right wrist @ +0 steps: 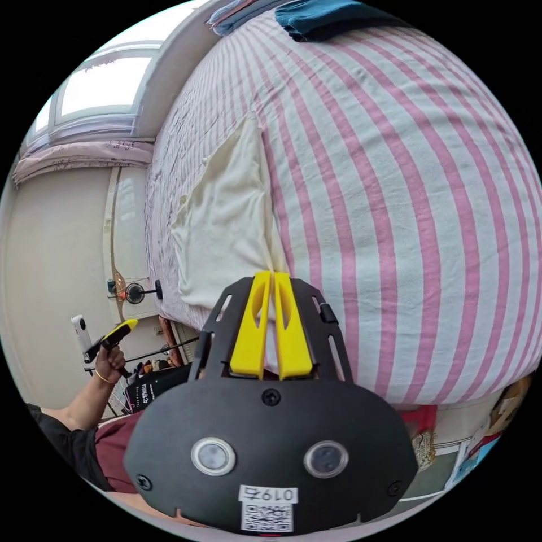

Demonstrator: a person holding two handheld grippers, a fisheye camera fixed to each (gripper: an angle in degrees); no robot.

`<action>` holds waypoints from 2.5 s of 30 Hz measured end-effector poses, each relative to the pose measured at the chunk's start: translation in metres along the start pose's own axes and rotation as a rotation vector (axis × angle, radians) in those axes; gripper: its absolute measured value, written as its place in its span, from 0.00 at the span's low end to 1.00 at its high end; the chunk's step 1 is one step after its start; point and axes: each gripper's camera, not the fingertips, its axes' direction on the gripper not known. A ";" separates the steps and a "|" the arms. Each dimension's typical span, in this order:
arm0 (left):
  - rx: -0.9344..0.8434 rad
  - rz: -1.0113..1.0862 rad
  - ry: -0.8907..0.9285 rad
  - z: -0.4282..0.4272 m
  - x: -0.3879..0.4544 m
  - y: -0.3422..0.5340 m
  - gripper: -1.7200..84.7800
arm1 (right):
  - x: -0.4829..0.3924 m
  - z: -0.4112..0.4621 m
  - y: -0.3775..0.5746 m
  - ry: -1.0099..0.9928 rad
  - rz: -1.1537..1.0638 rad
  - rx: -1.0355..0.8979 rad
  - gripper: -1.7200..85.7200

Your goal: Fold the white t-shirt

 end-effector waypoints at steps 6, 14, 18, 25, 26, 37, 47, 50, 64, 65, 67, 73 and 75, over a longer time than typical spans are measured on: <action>-0.037 0.015 -0.025 0.018 -0.009 -0.024 0.03 | 0.026 -0.012 -0.007 -0.199 0.168 0.035 0.01; -0.061 0.002 -0.115 0.068 -0.050 -0.069 0.03 | 0.007 -0.031 -0.028 -0.034 0.141 -0.033 0.01; -0.045 -0.016 -0.160 0.090 -0.069 -0.088 0.03 | -0.011 -0.035 -0.044 0.096 0.103 -0.086 0.01; -0.095 -0.055 -0.196 0.123 -0.109 -0.104 0.03 | -0.034 -0.035 -0.059 0.194 0.014 -0.179 0.03; -0.087 -0.058 -0.184 0.124 -0.114 -0.106 0.03 | -0.037 -0.037 -0.060 0.201 0.002 -0.181 0.04; 0.119 -0.197 0.042 0.093 -0.187 -0.105 0.06 | -0.092 -0.069 -0.035 0.350 -0.218 -0.118 0.03; 0.122 -0.182 0.242 0.108 -0.261 -0.186 0.08 | -0.102 -0.076 -0.060 0.162 -0.097 -0.037 0.02; 0.072 -0.140 0.237 0.114 -0.265 -0.198 0.06 | -0.105 -0.076 -0.063 0.158 -0.075 -0.040 0.02; 0.087 -0.182 0.364 0.105 -0.318 -0.217 0.09 | -0.145 -0.066 -0.063 0.218 -0.072 -0.142 0.08; 0.109 -0.191 0.382 0.100 -0.326 -0.219 0.09 | -0.148 -0.068 -0.063 0.221 -0.078 -0.137 0.08; 0.161 -0.195 0.386 0.088 -0.335 -0.223 0.10 | -0.163 -0.079 -0.064 0.237 -0.113 -0.091 0.08; 0.220 -0.099 0.310 0.062 -0.333 -0.289 0.11 | -0.205 -0.085 -0.093 0.270 -0.172 0.025 0.08; 0.192 -0.071 0.280 0.063 -0.330 -0.312 0.12 | -0.212 -0.085 -0.105 0.273 -0.151 0.057 0.08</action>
